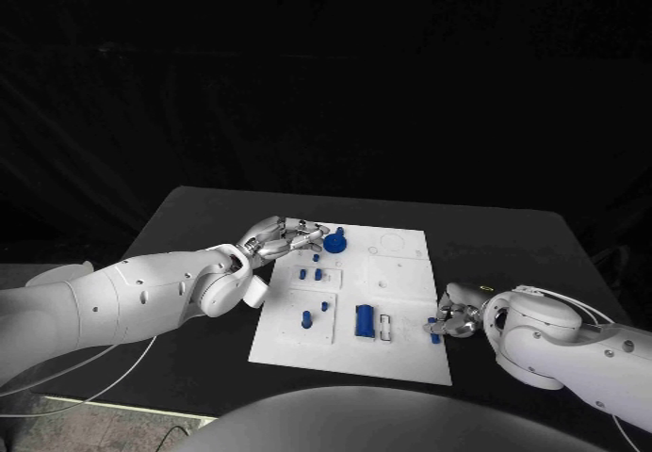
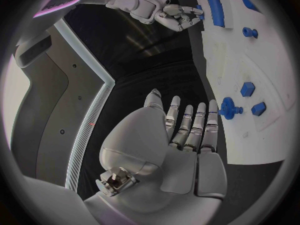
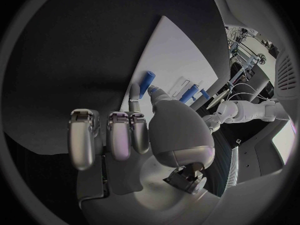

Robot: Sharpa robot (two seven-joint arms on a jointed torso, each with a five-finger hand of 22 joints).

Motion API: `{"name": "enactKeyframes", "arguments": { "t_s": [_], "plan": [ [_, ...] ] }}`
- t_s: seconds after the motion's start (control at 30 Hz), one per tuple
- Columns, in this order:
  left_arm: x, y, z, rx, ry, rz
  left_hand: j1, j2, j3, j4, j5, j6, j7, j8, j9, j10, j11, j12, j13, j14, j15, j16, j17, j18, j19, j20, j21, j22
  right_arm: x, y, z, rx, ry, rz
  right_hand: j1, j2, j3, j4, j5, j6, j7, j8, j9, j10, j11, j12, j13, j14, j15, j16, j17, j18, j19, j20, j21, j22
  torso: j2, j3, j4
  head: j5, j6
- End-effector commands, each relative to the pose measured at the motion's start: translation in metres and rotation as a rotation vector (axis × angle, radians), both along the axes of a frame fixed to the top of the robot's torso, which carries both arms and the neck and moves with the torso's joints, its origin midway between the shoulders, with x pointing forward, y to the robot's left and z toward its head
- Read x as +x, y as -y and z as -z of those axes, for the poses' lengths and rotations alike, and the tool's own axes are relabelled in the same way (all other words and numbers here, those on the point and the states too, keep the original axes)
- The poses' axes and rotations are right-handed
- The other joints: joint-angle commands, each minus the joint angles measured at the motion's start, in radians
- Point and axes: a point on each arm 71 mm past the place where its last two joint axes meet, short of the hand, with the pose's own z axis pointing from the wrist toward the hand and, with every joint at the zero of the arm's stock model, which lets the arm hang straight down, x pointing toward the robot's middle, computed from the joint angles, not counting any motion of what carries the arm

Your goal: Assemble the parts on the task board

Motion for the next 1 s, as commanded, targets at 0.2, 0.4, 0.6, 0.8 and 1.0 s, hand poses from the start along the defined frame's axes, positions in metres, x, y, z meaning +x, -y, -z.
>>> {"name": "enactKeyframes", "arguments": {
  "t_s": [0.2, 0.4, 0.6, 0.8, 1.0],
  "plan": [
    [-0.001, 0.002, 0.0, -0.014, -0.002, 0.018, 0.012, 0.0, 0.006, -0.002, 0.007, 0.001, 0.001, 0.005, -0.002, 0.003, 0.006, 0.002, 0.001, 0.007, 0.001, 0.007, -0.001, -0.017, 0.006, -0.002, 0.005, -0.002, -0.003, -0.007, 0.01, -0.023, -0.003, -0.02, 0.029, -0.001, 0.021, -0.028, 0.026, -0.039, 0.003, -0.019, 0.002, 0.105, -0.001, 0.004, 0.263, 0.078, -0.005, 0.001, 0.11, 0.008, 0.082, -0.005, -0.003, 0.233, 0.0, 0.0005, 0.001, 0.0, 0.0],
    [-0.001, 0.001, 0.0, -0.013, -0.004, 0.018, 0.012, 0.0, 0.006, -0.002, 0.007, 0.001, 0.001, 0.005, -0.002, 0.003, 0.006, 0.002, 0.001, 0.007, 0.001, 0.007, -0.001, -0.017, 0.006, -0.002, 0.005, -0.002, -0.006, -0.011, 0.014, -0.017, -0.002, -0.03, 0.061, -0.01, 0.069, -0.068, 0.096, -0.059, 0.015, -0.06, -0.031, 0.105, 0.009, 0.004, 0.263, 0.077, 0.002, 0.0, 0.104, 0.009, 0.081, 0.001, -0.006, 0.232, 0.001, 0.0, -0.0001, 0.001, 0.0],
    [-0.002, 0.001, 0.0, -0.013, -0.005, 0.019, 0.015, 0.0, 0.007, -0.003, 0.01, 0.001, 0.001, 0.005, -0.002, 0.004, 0.007, 0.002, 0.001, 0.008, 0.001, 0.006, -0.001, -0.018, 0.007, -0.002, 0.005, -0.003, -0.007, -0.014, 0.013, -0.002, 0.01, -0.034, 0.083, -0.022, 0.125, -0.108, 0.218, -0.064, 0.026, -0.097, -0.074, 0.105, 0.019, 0.004, 0.263, 0.077, 0.01, -0.001, 0.102, 0.009, 0.081, 0.007, -0.008, 0.232, 0.001, 0.0002, 0.0009, 0.002, 0.0],
    [-0.002, 0.002, 0.0, -0.014, -0.004, 0.02, 0.019, 0.001, 0.009, -0.003, 0.016, 0.0, 0.001, 0.004, -0.002, 0.004, 0.008, 0.001, 0.001, 0.008, 0.001, 0.006, -0.002, -0.018, 0.007, -0.002, 0.005, -0.005, -0.008, -0.018, 0.01, 0.048, 0.023, -0.022, 0.052, -0.04, 0.199, -0.136, 0.34, -0.055, 0.041, -0.139, -0.138, 0.105, 0.032, 0.004, 0.263, 0.077, 0.022, 0.0, 0.104, 0.009, 0.081, 0.018, -0.007, 0.232, 0.0, 0.0004, 0.0018, 0.001, 0.0],
    [-0.002, 0.001, 0.0, -0.014, -0.004, 0.019, 0.02, 0.002, 0.009, -0.003, 0.019, 0.0, 0.001, 0.004, -0.003, 0.004, 0.008, 0.001, 0.001, 0.008, 0.001, 0.006, -0.002, -0.019, 0.008, -0.003, 0.005, -0.005, -0.009, -0.02, 0.005, 0.144, -0.027, 0.048, 0.02, -0.044, 0.235, -0.144, 0.362, -0.042, 0.045, -0.154, -0.175, 0.105, 0.035, 0.004, 0.263, 0.078, 0.025, 0.002, 0.109, 0.008, 0.083, 0.022, -0.003, 0.234, 0.0, 0.0005, 0.0027, 0.002, 0.0]
  ]
}}
